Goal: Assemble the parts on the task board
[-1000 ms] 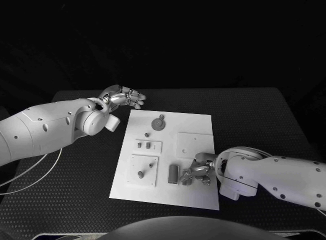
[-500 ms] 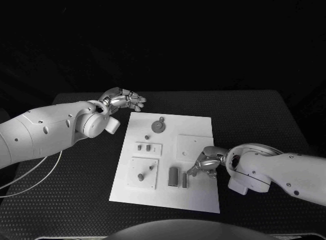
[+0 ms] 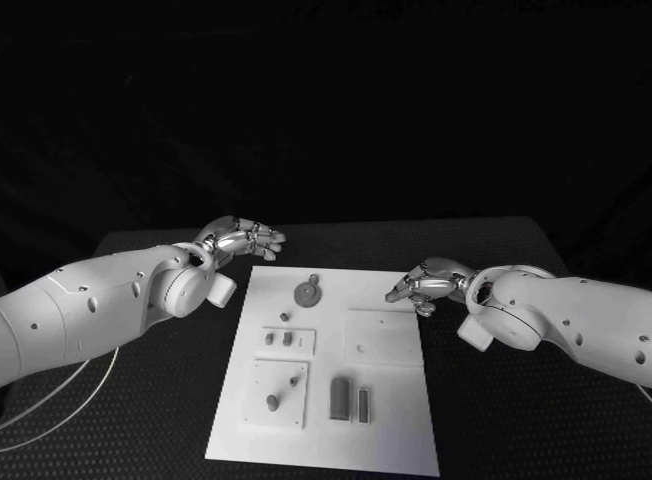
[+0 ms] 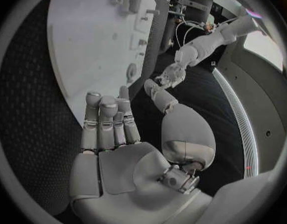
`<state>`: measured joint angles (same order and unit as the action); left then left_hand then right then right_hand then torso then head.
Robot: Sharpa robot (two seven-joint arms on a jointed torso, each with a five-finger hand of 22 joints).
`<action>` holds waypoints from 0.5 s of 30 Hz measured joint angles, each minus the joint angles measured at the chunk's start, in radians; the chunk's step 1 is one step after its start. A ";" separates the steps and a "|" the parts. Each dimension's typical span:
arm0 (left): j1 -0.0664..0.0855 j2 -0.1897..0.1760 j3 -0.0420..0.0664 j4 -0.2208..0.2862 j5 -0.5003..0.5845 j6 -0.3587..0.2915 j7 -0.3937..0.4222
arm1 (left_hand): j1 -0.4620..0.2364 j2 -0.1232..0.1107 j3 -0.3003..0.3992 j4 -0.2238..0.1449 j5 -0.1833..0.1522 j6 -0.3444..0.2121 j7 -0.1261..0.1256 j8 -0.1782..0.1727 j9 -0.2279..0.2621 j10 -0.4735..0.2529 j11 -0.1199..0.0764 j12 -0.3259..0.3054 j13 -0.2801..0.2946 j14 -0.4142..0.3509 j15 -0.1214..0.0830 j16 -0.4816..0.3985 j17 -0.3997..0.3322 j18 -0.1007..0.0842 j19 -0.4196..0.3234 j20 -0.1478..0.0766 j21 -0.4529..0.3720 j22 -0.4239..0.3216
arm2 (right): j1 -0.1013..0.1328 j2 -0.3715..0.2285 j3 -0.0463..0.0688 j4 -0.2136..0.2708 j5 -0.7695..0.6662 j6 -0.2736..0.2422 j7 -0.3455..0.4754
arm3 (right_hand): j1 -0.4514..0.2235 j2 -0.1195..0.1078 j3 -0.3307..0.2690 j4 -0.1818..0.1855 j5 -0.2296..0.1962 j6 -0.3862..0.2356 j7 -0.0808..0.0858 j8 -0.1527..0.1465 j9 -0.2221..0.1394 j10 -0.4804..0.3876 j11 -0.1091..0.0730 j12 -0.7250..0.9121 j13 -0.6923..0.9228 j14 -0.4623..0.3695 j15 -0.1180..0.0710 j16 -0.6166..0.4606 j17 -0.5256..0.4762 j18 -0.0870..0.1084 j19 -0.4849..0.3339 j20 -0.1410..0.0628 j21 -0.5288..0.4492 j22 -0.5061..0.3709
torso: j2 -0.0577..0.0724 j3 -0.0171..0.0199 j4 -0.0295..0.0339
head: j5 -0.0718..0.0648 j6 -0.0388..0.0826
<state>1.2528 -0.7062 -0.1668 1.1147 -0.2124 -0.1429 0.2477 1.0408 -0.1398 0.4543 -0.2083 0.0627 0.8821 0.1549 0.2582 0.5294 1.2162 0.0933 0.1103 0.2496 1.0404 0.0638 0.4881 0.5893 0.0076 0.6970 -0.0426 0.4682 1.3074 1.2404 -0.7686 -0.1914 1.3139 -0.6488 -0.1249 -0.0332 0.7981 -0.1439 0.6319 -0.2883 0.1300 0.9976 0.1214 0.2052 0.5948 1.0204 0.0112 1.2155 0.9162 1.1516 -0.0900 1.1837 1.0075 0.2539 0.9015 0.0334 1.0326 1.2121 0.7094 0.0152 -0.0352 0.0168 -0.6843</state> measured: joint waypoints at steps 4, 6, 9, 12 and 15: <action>0.000 0.021 0.001 -0.040 0.020 0.000 0.004 | -0.001 0.009 0.000 0.000 0.000 -0.007 -0.007 0.001 -0.001 -0.012 -0.006 -0.014 -0.007 -0.033 0.008 -0.035 -0.008 0.000 -0.005 0.005 -0.002 0.000 | 0.000 0.062 0.020 -0.149 0.094 0.000 0.078 | 0.040 0.029 -0.012 -0.003 0.018 -0.026 0.016 -0.008 -0.002 -0.064 0.015 -0.099 -0.076 -0.083 0.022 -0.094 -0.059 0.000 -0.096 0.036 -0.070 -0.017 | -0.008 -0.0006 -0.0019 | -0.006 0.042; 0.000 0.036 0.003 -0.063 0.035 0.000 0.008 | -0.004 0.011 0.000 0.000 0.000 -0.008 -0.015 0.001 -0.004 -0.021 -0.009 -0.022 -0.012 -0.063 0.013 -0.062 -0.014 0.000 -0.011 0.011 -0.008 0.000 | -0.001 0.094 0.034 -0.224 0.140 0.000 0.110 | 0.046 0.035 -0.015 -0.001 0.018 -0.050 0.032 -0.013 -0.005 -0.102 0.038 -0.241 -0.197 -0.155 0.070 -0.221 -0.141 -0.024 -0.194 0.070 -0.164 -0.054 | -0.014 -0.0012 -0.0019 | -0.008 0.062; 0.002 0.044 0.005 -0.075 0.061 0.000 0.015 | -0.007 0.014 -0.003 -0.003 0.000 -0.015 -0.022 0.001 -0.009 -0.038 -0.009 -0.037 -0.020 -0.127 0.029 -0.110 -0.028 0.000 -0.042 0.034 -0.032 0.001 | -0.011 0.134 0.063 -0.306 0.195 0.000 0.149 | 0.055 0.044 -0.010 0.000 0.018 -0.076 0.050 -0.014 -0.010 -0.146 0.064 -0.386 -0.321 -0.225 0.122 -0.362 -0.230 -0.046 -0.278 0.099 -0.253 -0.096 | -0.023 -0.0018 -0.0013 | -0.009 0.084; 0.005 0.058 0.006 -0.099 0.086 -0.001 0.024 | -0.011 0.009 -0.003 -0.003 0.000 -0.056 -0.032 -0.018 -0.023 -0.126 -0.009 -0.045 -0.053 -0.214 0.055 -0.172 -0.051 0.000 -0.102 0.064 -0.079 0.001 | -0.023 0.174 0.084 -0.374 0.243 0.001 0.180 | 0.065 0.053 -0.016 0.000 0.017 -0.114 0.053 -0.021 -0.022 -0.152 0.100 -0.560 -0.497 -0.253 0.175 -0.539 -0.336 -0.062 -0.352 0.131 -0.338 -0.137 | -0.030 -0.0023 -0.0016 | -0.007 0.103; 0.006 0.085 0.007 -0.129 0.113 -0.001 0.034 | -0.019 0.001 0.000 0.003 0.000 -0.082 -0.043 -0.028 -0.030 -0.185 -0.011 -0.045 -0.082 -0.260 0.065 -0.206 -0.065 0.000 -0.129 0.080 -0.108 -0.001 | -0.034 0.196 0.104 -0.418 0.281 0.005 0.205 | 0.060 0.058 -0.016 0.000 0.017 -0.140 0.050 -0.025 -0.034 -0.164 0.127 -0.678 -0.601 -0.289 0.208 -0.647 -0.399 -0.069 -0.404 0.149 -0.398 -0.167 | -0.036 -0.0019 -0.0017 | -0.002 0.115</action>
<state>1.2585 -0.6211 -0.1599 0.9854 -0.0996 -0.1438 0.2816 1.0218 -0.1386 0.4543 -0.2052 0.0628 0.8005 0.1121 0.2298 0.4993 1.0315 0.0826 0.0649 0.1675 0.7806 0.1286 0.2823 0.5242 0.0075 0.5684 0.0379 0.3603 1.3063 1.2067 -0.5722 -0.0872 0.8954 -0.3679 -0.1199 0.1713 0.8581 -0.0862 0.6155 -0.2882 0.1475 0.8576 0.1711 0.1797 0.5604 0.8561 0.1377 0.5376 0.3155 0.8624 0.1179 0.5368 0.6080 0.1847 0.4977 0.1821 0.6348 1.0446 0.6738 0.0133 -0.0369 0.0144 -0.5696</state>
